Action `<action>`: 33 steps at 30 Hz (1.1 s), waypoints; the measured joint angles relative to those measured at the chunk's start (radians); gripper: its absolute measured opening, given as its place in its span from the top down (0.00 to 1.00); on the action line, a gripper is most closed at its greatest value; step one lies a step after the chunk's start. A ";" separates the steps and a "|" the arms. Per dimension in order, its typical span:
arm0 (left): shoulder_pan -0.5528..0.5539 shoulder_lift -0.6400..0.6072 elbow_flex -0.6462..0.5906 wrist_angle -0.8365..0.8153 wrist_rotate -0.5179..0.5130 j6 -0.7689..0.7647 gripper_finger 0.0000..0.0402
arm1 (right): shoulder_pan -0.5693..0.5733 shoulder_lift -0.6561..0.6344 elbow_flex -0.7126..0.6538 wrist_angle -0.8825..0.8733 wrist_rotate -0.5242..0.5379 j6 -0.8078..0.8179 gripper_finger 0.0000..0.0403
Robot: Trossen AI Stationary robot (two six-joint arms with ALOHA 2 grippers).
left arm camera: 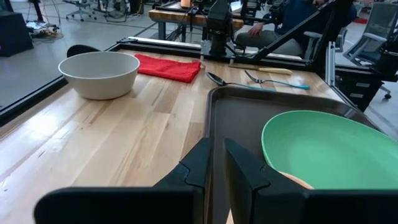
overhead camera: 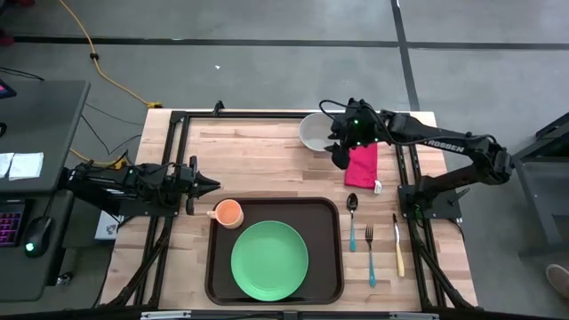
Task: Set up tray
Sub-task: Put the gray bowl on the green plate
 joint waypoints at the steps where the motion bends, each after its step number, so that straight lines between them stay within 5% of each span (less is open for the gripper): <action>1: 0.000 0.000 0.000 0.000 0.000 0.000 0.82 | -0.008 0.000 0.000 -0.007 -0.013 -0.001 0.52; 12: 0.000 0.000 0.000 0.000 0.000 -0.008 0.82 | -0.058 0.016 0.000 0.015 -0.089 -0.029 0.52; 33: 0.000 0.000 0.000 0.001 0.000 -0.011 0.82 | -0.144 0.247 0.000 0.039 -0.131 -0.181 0.51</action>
